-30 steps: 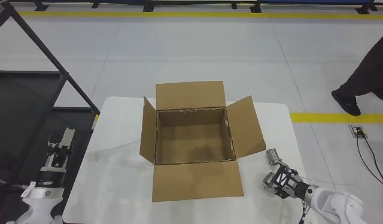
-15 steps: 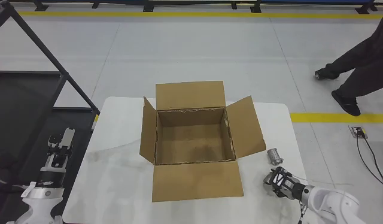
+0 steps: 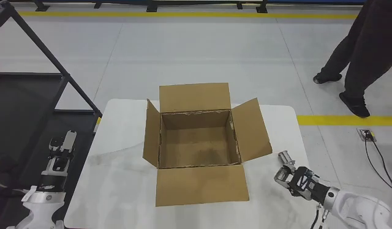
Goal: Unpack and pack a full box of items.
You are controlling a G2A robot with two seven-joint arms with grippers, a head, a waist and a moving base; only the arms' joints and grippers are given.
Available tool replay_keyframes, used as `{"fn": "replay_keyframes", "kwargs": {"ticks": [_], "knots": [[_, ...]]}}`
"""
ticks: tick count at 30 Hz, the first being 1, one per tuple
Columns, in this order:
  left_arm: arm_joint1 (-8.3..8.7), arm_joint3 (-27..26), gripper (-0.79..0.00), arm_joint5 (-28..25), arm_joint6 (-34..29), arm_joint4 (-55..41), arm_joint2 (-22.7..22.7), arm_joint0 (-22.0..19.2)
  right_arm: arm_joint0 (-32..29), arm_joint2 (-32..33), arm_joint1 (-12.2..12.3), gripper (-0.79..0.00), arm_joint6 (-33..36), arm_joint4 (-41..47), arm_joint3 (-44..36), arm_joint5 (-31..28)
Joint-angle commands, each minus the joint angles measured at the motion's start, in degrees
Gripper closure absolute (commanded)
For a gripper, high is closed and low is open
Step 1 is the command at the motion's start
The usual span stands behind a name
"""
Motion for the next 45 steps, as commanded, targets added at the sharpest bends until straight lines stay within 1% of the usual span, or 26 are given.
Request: {"fn": "replay_keyframes", "kwargs": {"ticks": [1,4,9,13,17,20,24,27,30,31,45], "knots": [[0.0,0.0,-0.785,0.0,0.0,0.0,0.0,0.0,-1.7,3.8,0.3,0.0,-0.5,2.3,-4.0,-0.5],[0.0,0.0,-0.785,0.0,0.0,0.0,0.0,0.0,-3.3,8.8,0.5,0.0,1.6,7.4,-9.6,0.9],[0.0,0.0,-0.785,0.0,0.0,0.0,0.0,0.0,-3.8,13.8,0.7,0.0,10.5,17.3,-21.4,5.8],[0.0,0.0,-0.785,0.0,0.0,0.0,0.0,0.0,-2.0,13.9,0.8,0.0,19.3,22.1,-30.5,10.3],[0.0,0.0,-0.785,0.0,0.0,0.0,0.0,0.0,3.2,9.8,1.1,0.0,28.1,24.6,-34.9,14.9],[0.0,0.0,-0.785,0.0,0.0,0.0,0.0,0.0,9.1,3.7,1.3,0.0,34.8,25.6,-35.2,17.2],[0.0,0.0,-0.785,0.0,0.0,0.0,0.0,0.0,18.0,-7.2,0.9,0.0,41.9,25.3,-32.8,20.5],[0.0,0.0,-0.785,0.0,0.0,0.0,0.0,0.0,23.9,-14.9,0.2,0.0,44.2,23.9,-30.2,23.7],[0.0,0.0,-0.785,0.0,0.0,0.0,0.0,0.0,28.5,-21.2,-0.7,0.0,45.0,22.4,-27.5,26.1],[0.0,0.0,-0.785,0.0,0.0,0.0,0.0,0.0,29.7,-22.9,-0.9,0.0,45.9,22.2,-26.9,25.2],[0.0,0.0,-0.785,0.0,0.0,0.0,0.0,0.0,29.7,-22.9,-0.9,0.0,45.9,22.2,-26.9,25.2]]}}
